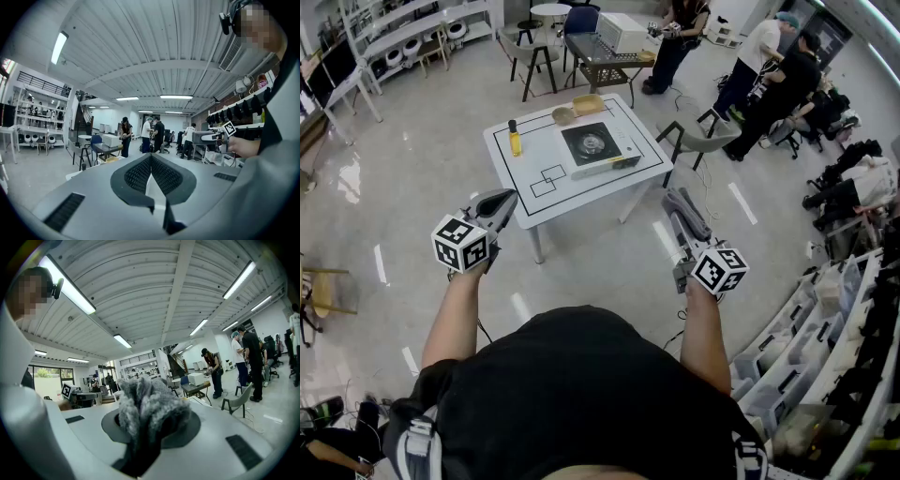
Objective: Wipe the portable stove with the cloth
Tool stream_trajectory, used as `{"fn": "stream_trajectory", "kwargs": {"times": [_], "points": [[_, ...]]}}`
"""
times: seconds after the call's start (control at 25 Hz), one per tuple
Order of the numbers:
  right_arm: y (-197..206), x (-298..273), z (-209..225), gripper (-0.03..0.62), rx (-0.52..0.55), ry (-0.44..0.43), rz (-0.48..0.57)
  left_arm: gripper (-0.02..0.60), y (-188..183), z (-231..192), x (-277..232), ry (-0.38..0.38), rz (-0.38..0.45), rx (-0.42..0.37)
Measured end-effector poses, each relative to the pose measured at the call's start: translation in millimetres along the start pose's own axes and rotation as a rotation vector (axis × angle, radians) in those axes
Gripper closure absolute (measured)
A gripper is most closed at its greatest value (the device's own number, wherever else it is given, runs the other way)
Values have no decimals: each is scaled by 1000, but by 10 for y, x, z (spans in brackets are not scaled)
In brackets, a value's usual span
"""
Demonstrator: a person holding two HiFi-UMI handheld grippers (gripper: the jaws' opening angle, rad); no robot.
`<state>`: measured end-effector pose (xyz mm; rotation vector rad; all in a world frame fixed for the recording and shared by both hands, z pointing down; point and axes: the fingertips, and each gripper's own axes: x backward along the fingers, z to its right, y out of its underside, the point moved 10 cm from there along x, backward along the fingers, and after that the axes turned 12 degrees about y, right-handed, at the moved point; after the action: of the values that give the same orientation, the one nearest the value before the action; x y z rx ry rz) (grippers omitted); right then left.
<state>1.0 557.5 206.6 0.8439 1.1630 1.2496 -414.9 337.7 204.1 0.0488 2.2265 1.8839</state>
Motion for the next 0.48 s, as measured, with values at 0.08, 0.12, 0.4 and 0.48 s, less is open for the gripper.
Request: {"fn": "stream_trajectory", "kwargs": {"times": [0.08, 0.12, 0.4, 0.48], "points": [[11, -8, -15, 480, 6, -10, -2, 560, 19, 15, -16, 0, -8, -9], [15, -14, -20, 480, 9, -13, -3, 560, 21, 18, -25, -1, -10, -12], [46, -7, 96, 480, -27, 23, 5, 560, 51, 7, -164, 24, -25, -6], [54, -17, 163, 479, -50, 36, 8, 559, 47, -12, -210, 23, -31, -5]]}}
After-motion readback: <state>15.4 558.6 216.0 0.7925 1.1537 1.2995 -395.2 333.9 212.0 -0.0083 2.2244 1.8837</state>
